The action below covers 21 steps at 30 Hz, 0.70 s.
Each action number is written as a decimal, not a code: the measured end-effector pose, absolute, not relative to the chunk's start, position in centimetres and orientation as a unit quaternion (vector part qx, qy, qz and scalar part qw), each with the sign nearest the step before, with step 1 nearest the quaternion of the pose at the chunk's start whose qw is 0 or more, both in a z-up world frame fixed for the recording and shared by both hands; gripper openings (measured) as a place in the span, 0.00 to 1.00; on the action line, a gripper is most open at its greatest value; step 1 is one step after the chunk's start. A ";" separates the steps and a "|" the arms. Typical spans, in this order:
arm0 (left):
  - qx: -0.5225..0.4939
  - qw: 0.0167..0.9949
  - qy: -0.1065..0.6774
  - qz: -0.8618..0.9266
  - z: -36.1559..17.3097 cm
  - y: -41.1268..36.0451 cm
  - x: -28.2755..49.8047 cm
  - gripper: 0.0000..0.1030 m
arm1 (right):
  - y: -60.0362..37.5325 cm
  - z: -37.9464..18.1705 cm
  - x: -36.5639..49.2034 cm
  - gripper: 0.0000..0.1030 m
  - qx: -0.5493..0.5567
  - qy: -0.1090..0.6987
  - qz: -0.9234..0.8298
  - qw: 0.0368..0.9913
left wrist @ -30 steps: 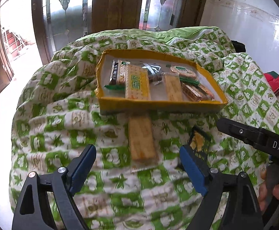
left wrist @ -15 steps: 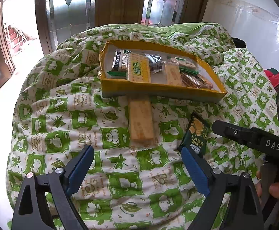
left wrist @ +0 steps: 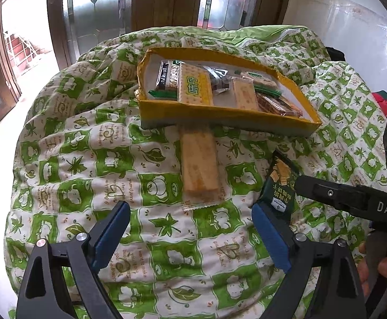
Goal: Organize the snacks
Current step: 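Withdraw both tools from the tray toward the remaining tan pack and dark green pack, then grasp the tan cracker pack with the left tool while the right tool grasps the dark green pack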
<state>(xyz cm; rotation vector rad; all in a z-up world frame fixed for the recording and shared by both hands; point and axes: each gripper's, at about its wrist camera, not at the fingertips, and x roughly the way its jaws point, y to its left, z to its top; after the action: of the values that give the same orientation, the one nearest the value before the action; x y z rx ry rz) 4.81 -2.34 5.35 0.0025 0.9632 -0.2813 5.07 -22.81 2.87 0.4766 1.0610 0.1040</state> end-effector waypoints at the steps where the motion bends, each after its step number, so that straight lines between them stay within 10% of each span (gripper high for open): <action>1: 0.002 0.876 0.462 -0.135 5.3 -2.4 4.9 0.92 | -22.8 2.8 5.1 0.89 0.229 0.502 0.051 0.832; 21: 0.009 0.873 0.468 -0.139 4.0 -3.0 7.0 0.92 | -23.1 2.2 6.0 0.82 0.248 0.506 0.034 0.826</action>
<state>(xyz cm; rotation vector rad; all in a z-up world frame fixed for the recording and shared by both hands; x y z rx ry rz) 7.02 -2.98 4.03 0.0184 0.9787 -0.2900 6.04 -23.08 2.24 0.5261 1.0753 0.0714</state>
